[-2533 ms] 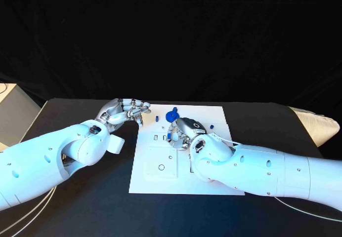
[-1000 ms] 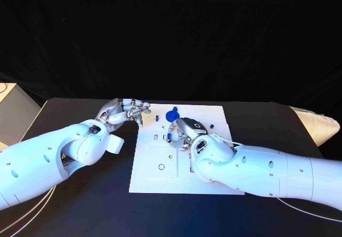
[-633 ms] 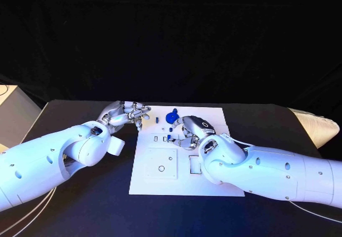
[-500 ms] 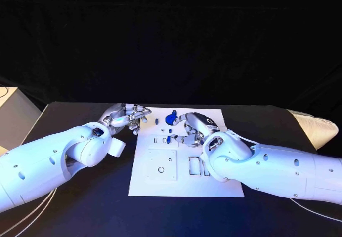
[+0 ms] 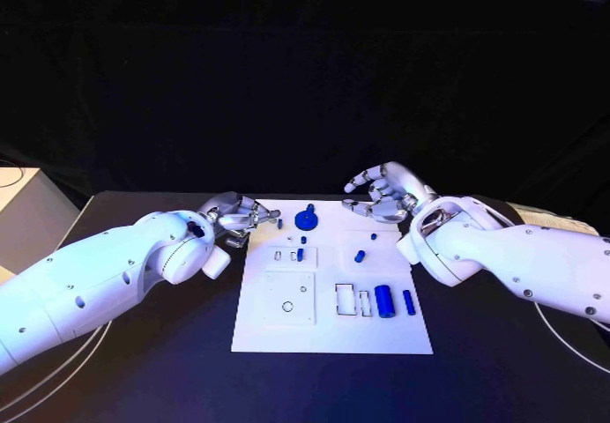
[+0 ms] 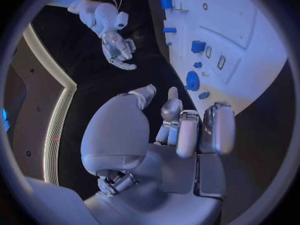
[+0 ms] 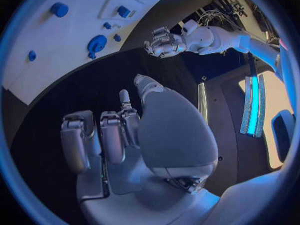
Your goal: Assemble the parts on the task board
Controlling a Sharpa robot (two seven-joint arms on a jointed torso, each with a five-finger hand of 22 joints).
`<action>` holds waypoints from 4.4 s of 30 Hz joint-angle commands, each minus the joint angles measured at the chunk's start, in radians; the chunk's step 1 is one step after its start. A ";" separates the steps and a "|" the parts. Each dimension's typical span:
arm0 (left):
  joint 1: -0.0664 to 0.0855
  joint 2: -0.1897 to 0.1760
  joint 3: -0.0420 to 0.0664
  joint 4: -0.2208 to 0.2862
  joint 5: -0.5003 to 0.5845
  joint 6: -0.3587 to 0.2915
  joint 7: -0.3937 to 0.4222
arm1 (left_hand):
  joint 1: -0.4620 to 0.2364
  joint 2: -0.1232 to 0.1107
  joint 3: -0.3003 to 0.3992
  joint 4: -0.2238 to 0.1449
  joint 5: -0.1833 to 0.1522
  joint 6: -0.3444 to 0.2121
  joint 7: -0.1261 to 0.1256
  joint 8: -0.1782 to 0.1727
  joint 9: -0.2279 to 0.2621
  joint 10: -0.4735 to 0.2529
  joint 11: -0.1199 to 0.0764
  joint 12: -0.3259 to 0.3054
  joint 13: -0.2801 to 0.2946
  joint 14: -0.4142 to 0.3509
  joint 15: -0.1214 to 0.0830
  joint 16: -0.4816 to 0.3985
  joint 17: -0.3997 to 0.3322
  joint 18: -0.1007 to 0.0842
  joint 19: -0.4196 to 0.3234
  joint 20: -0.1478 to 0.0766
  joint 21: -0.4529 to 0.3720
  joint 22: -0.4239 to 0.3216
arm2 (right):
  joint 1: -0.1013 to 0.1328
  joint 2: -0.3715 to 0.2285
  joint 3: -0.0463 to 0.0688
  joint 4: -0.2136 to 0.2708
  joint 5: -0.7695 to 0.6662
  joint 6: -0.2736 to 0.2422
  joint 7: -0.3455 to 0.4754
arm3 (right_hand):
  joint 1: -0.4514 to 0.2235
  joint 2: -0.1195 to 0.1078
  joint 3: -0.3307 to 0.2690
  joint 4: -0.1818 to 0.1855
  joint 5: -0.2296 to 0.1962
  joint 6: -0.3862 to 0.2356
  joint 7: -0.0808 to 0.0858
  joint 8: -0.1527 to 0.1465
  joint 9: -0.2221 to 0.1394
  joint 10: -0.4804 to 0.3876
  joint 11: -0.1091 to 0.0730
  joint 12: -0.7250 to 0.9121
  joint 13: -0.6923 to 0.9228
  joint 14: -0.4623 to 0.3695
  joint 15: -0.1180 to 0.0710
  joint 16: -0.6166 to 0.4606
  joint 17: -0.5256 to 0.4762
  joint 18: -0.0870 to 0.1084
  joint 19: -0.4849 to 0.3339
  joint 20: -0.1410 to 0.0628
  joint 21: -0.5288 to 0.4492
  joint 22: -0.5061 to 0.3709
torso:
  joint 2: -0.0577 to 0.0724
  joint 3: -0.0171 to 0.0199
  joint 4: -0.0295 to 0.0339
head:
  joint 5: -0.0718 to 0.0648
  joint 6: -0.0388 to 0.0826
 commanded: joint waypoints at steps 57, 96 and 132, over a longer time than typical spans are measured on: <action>0.237 0.355 -0.185 -0.328 -0.348 0.600 -0.398 | -0.140 0.020 0.025 0.022 0.003 -0.058 0.007 0.025 0.107 -0.001 0.012 0.026 0.023 0.099 0.007 0.014 0.253 -0.023 0.036 0.011 0.031 0.068 | 0.048 -0.001 0.005 -0.131 0.189 0.097 0.010 | -0.015 -0.019 0.024 -0.003 0.042 -0.021 0.003 0.001 0.000 0.001 -0.002 0.003 0.123 0.096 -0.003 -0.004 0.226 -0.014 0.104 -0.008 -0.001 0.262 | -0.008 0.0137 -0.0003 | 0.006 -0.051; 0.235 0.386 -0.186 -0.359 -0.339 0.611 -0.396 | -0.127 0.023 0.054 0.005 0.003 -0.039 -0.005 0.053 0.154 -0.003 0.002 0.026 0.023 0.099 -0.001 0.013 0.252 -0.023 0.035 0.004 0.032 0.070 | 0.049 0.003 0.005 -0.133 0.183 0.113 0.004 | -0.020 -0.021 0.026 -0.001 0.043 -0.022 0.003 0.002 0.000 0.000 -0.001 0.002 0.122 0.095 -0.003 -0.005 0.223 -0.013 0.102 -0.008 -0.004 0.260 | -0.005 0.0149 -0.0003 | 0.002 -0.061; 0.230 0.401 -0.190 -0.386 -0.333 0.623 -0.397 | -0.105 0.039 0.095 -0.025 0.004 -0.047 -0.012 0.065 0.194 -0.003 -0.005 0.024 0.020 0.099 -0.008 0.014 0.253 -0.023 0.035 -0.002 0.033 0.071 | 0.049 0.008 0.005 -0.131 0.182 0.120 0.000 | -0.024 -0.021 0.028 -0.001 0.043 -0.022 0.004 0.003 0.000 0.000 -0.001 0.002 0.121 0.095 -0.002 -0.006 0.222 -0.013 0.102 -0.007 -0.004 0.259 | -0.006 0.0154 0.0010 | 0.005 -0.079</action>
